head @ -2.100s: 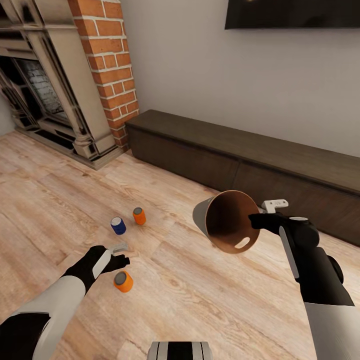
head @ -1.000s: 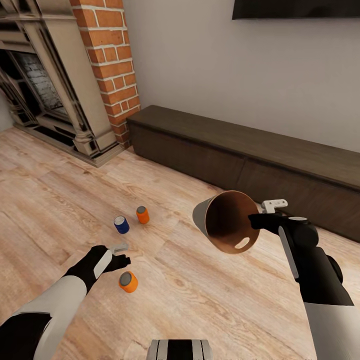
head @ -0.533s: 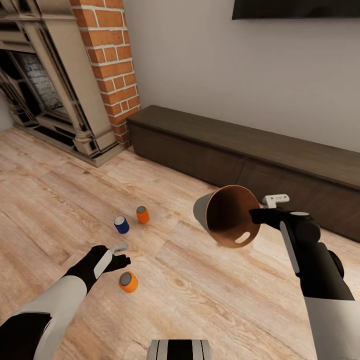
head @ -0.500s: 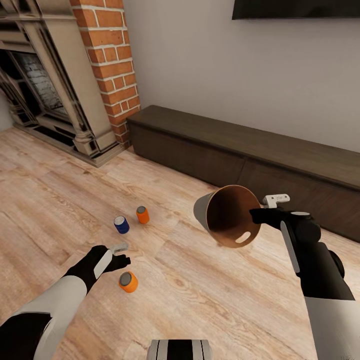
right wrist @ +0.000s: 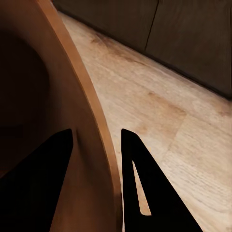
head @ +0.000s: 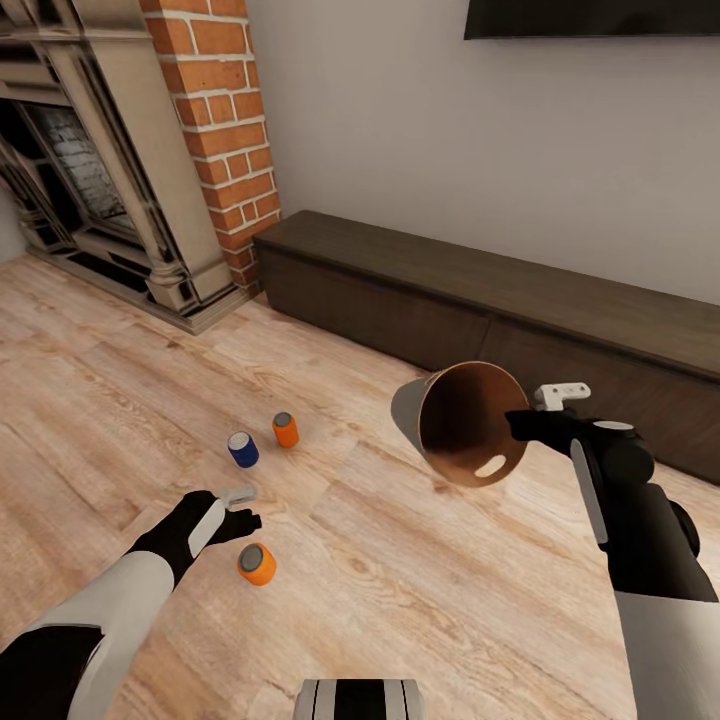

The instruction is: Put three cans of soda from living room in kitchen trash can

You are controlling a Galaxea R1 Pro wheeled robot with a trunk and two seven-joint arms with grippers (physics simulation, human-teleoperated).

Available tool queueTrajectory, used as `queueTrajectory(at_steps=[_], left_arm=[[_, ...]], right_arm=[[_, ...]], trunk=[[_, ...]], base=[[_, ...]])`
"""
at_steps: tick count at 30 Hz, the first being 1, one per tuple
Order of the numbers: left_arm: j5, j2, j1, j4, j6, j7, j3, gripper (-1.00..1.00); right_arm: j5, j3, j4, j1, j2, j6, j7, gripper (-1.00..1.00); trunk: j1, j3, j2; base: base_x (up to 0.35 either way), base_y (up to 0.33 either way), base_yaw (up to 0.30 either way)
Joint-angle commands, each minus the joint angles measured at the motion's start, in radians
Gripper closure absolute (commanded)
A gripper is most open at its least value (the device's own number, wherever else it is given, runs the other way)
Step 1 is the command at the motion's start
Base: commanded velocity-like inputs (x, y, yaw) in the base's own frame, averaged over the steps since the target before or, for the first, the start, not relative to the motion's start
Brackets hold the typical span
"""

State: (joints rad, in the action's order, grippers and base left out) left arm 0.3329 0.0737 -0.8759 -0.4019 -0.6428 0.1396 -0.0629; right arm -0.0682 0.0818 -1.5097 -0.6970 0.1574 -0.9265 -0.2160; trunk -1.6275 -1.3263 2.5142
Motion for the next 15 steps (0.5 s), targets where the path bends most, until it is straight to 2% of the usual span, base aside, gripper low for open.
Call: queueTrajectory(at_steps=[1, 8, 10, 15], left_arm=[[0.000, 0.000, 0.000, 0.000, 0.000, 0.000, 0.000, -1.00], [0.000, 0.000, 0.000, 0.000, 0.000, 0.000, 0.000, -1.00], [0.000, 0.000, 0.000, 0.000, 0.000, 0.000, 0.001, -1.00], [0.000, 0.000, 0.000, 0.000, 0.000, 0.000, 0.001, -1.00]], right_arm=[[0.014, 0.002, -0.001, 0.000, -0.001, 0.006, -0.004, 1.00], [0.016, 0.022, -0.002, 0.004, 0.001, 0.088, -0.013, 1.00], [0.018, 0.045, -0.002, 0.006, 0.000, 0.126, -0.018, 1.00], [0.019, 0.063, 0.002, 0.009, -0.001, 0.225, -0.021, 1.00]], trunk=[[0.000, 0.000, 0.000], [0.000, 0.000, 0.000], [0.000, 0.000, 0.000], [0.000, 0.000, 0.000]], base=[[0.000, 0.000, 0.000], [0.000, 0.000, 0.000], [0.000, 0.000, 0.000], [0.000, 0.000, 0.000]])
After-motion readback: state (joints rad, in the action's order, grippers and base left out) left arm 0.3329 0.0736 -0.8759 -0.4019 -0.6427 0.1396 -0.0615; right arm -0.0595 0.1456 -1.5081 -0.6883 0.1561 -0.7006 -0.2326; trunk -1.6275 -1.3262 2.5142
